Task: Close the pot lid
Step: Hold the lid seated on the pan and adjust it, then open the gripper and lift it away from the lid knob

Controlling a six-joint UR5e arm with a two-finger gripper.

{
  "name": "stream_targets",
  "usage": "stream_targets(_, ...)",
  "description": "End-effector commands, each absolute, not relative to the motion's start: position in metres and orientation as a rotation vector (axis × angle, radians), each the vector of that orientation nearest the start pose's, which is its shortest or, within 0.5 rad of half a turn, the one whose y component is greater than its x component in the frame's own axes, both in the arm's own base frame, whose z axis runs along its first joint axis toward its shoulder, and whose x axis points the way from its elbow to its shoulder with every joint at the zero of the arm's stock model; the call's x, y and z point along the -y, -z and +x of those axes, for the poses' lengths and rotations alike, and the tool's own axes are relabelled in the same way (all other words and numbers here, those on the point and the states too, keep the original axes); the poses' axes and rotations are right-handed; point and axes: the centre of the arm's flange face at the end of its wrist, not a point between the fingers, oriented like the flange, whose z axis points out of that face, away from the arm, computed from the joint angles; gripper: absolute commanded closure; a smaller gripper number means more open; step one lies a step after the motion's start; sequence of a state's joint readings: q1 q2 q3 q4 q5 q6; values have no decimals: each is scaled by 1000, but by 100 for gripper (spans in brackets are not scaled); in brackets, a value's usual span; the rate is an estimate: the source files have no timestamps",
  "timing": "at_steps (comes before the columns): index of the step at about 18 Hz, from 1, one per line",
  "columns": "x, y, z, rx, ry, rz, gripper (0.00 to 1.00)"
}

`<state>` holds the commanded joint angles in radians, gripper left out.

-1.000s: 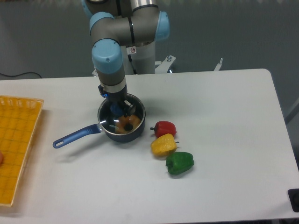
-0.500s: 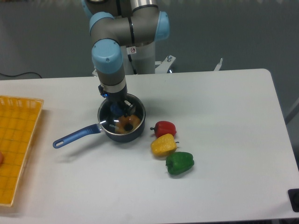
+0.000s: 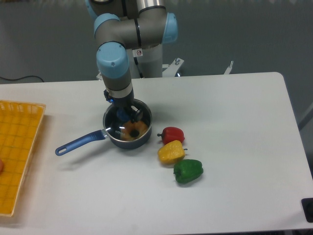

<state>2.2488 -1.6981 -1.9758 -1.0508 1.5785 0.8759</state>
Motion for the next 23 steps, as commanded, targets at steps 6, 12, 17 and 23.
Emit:
stream_targets(6,-465,-284,-204,-312,5,-3140,17)
stream_targets(12,-464,-286,-205,-309,2,-3138,8)
stream_targets(17,-463,-291,-204,-308,-9,-3130,1)
stream_targets(23,-462,-303,-203,-302,-34,-3114,1)
